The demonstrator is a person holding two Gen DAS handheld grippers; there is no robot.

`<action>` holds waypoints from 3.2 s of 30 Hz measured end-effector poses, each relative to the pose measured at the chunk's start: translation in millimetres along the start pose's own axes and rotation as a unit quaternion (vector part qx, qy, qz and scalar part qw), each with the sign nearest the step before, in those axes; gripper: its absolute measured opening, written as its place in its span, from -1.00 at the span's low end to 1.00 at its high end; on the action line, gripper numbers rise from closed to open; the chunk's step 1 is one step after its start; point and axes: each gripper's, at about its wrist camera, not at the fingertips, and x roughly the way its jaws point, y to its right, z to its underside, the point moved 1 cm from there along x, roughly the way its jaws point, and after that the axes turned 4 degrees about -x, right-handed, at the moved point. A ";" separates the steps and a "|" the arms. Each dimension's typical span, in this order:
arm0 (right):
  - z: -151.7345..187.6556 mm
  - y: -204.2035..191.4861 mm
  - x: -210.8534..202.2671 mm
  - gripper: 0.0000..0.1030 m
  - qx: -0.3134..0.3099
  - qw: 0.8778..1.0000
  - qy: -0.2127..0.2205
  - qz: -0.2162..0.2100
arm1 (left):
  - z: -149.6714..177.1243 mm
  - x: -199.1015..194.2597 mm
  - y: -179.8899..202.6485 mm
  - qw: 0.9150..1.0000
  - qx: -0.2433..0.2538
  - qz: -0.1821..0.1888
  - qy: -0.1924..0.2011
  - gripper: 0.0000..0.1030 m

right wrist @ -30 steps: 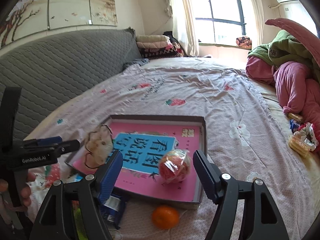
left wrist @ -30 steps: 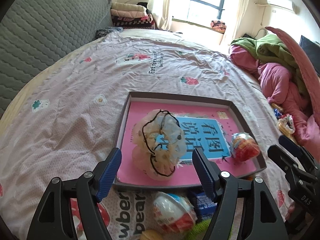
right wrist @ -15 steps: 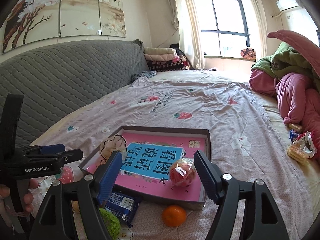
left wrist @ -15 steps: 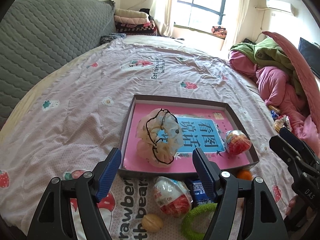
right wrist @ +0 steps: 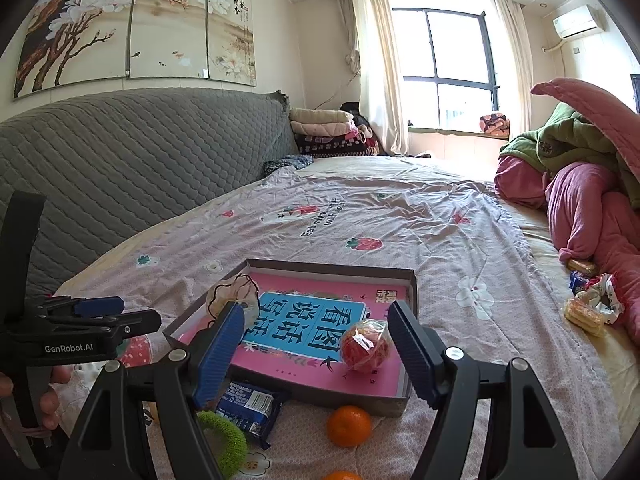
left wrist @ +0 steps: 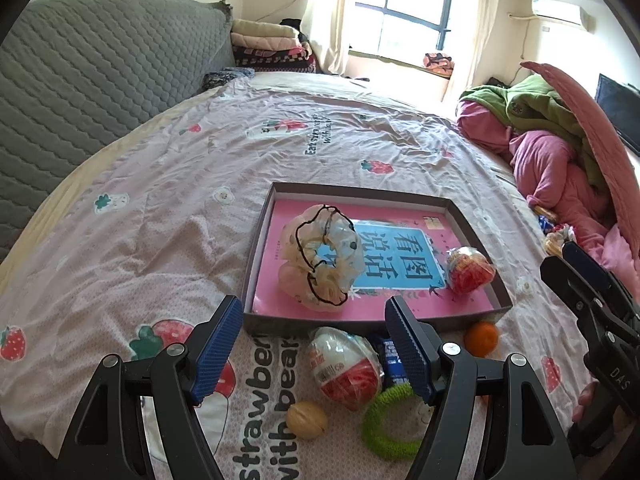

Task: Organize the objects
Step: 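Withdraw the left tool from the box and move toward the walnut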

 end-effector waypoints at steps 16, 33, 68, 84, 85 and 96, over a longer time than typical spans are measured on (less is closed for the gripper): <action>28.8 -4.8 -24.8 0.44 -0.008 1.000 0.000 0.027 | 28.5 -11.2 -12.3 1.000 -0.008 0.009 0.000 0.46; 49.5 -0.7 -42.5 0.44 0.001 0.999 -0.015 0.040 | 45.0 -20.3 -13.6 1.000 0.007 0.011 -0.010 0.46; 75.0 -8.2 -55.0 0.44 -0.008 0.997 -0.043 0.060 | 80.8 -21.4 -16.7 0.999 0.023 0.013 -0.040 0.46; 81.9 -9.3 -57.1 0.44 -0.008 0.997 -0.052 0.059 | 94.0 -19.6 -17.9 0.998 0.032 0.012 -0.054 0.46; 83.0 -9.5 -56.6 0.44 -0.008 0.997 -0.054 0.059 | 95.7 -19.0 -17.5 0.998 0.032 0.011 -0.056 0.46; 93.1 -10.1 -53.3 0.44 -0.002 0.995 -0.078 0.058 | 110.3 -11.5 -17.1 0.996 0.037 0.011 -0.075 0.46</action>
